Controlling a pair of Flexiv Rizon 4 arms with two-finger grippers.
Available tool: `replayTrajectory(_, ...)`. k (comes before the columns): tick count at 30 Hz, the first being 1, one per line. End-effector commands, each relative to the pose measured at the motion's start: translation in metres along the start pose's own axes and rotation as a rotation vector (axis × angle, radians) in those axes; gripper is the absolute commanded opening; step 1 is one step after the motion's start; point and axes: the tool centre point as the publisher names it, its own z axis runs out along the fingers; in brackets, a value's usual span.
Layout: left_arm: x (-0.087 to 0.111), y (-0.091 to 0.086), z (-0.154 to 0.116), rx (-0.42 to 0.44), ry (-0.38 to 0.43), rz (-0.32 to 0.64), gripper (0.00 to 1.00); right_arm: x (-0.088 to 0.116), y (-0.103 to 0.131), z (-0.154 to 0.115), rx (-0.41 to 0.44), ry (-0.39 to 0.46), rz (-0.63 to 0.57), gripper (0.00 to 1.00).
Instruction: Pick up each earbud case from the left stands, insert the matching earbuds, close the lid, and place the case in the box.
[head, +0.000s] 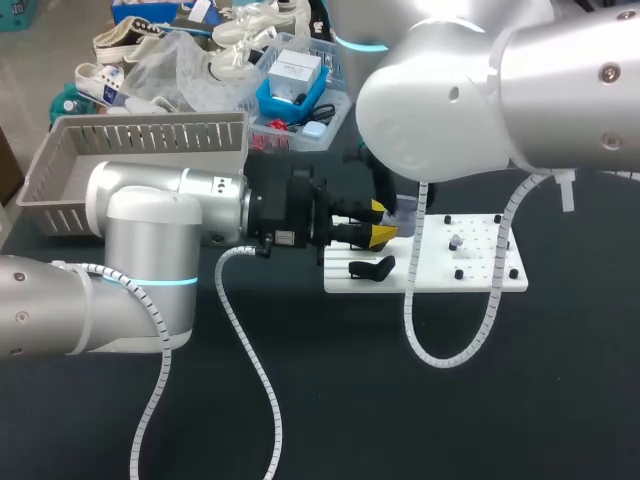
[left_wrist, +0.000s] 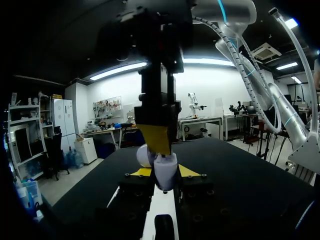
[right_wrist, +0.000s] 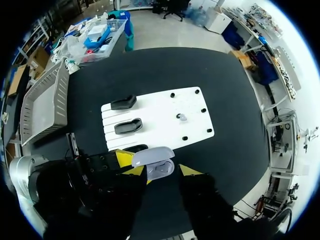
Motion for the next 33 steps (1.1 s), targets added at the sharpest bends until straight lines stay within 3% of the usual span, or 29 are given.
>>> replayTrajectory(1,0.0,0.0,0.0,-0.001,0.0,0.001,0.0,0.007,-0.015,-0.01,-0.067,-0.049,0.003,0.42)
replayTrajectory(7,0.0,0.0,0.0,-0.001,0.0,0.001,0.0,0.004,-0.033,-0.019,-0.159,-0.157,0.022,0.51)
replayTrajectory(15,0.0,0.0,0.0,-0.001,0.0,0.001,0.0,-0.003,-0.055,-0.019,-0.225,-0.204,0.064,0.48)
replayTrajectory(23,0.0,0.0,0.0,-0.001,0.0,0.001,0.0,-0.011,-0.071,-0.003,-0.292,-0.204,0.097,0.48)
replayTrajectory(31,0.0,0.0,0.0,-0.001,0.0,0.001,0.0,-0.019,-0.08,0.023,-0.307,-0.187,0.138,0.49)
replayTrajectory(32,0.0,0.0,0.0,-0.001,0.0,0.001,0.0,-0.02,-0.082,0.027,-0.306,-0.186,0.148,0.5)
replayTrajectory(33,0.0,0.0,0.0,-0.001,0.0,0.001,0.0,-0.022,-0.083,0.03,-0.302,-0.188,0.158,0.6)
